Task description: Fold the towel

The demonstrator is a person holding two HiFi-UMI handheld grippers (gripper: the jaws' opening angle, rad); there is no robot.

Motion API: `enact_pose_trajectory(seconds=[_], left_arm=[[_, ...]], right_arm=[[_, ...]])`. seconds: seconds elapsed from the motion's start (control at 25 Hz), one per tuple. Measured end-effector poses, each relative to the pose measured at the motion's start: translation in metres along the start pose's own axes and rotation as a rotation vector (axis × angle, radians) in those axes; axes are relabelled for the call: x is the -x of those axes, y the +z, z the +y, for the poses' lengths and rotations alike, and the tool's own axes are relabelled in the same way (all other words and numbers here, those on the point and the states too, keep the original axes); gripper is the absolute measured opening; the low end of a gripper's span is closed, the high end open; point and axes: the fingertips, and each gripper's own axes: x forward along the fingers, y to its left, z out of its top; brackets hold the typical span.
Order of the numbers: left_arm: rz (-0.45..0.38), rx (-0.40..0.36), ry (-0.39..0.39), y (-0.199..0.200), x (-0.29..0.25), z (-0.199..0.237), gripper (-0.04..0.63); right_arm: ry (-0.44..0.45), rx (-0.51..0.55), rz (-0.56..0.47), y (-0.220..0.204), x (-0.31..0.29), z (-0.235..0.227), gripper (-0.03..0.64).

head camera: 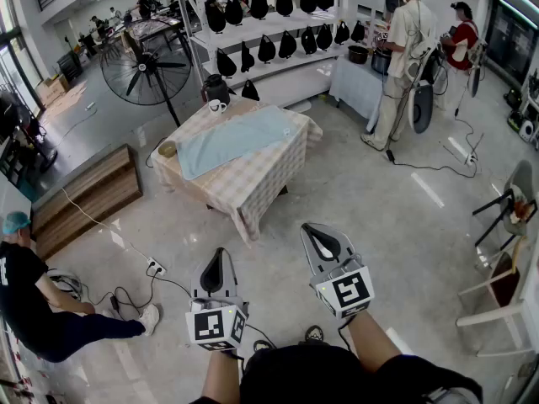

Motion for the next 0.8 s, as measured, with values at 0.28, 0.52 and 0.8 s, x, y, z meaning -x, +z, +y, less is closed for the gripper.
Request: enact_pose_trajectory(seconds=[0.28, 0.52, 0.8], left_arm=[[0.017, 0.016, -0.011, -0.009, -0.008, -0.023, 0.003], [0.064, 0.024, 0.019, -0.025, -0.02, -0.046, 0.125], [0.136, 0.009, 0.03, -0.053, -0.031, -0.076, 0.234]], right_arm=[[0.046, -0.014, -0.002, -0.01, 0.008, -0.01, 0.0], [0.122, 0.009, 0.034, -0.028, 0.018, -0.028, 0.098], [0.117, -0.003, 0.09, -0.059, 0.027, -0.07, 0.227]])
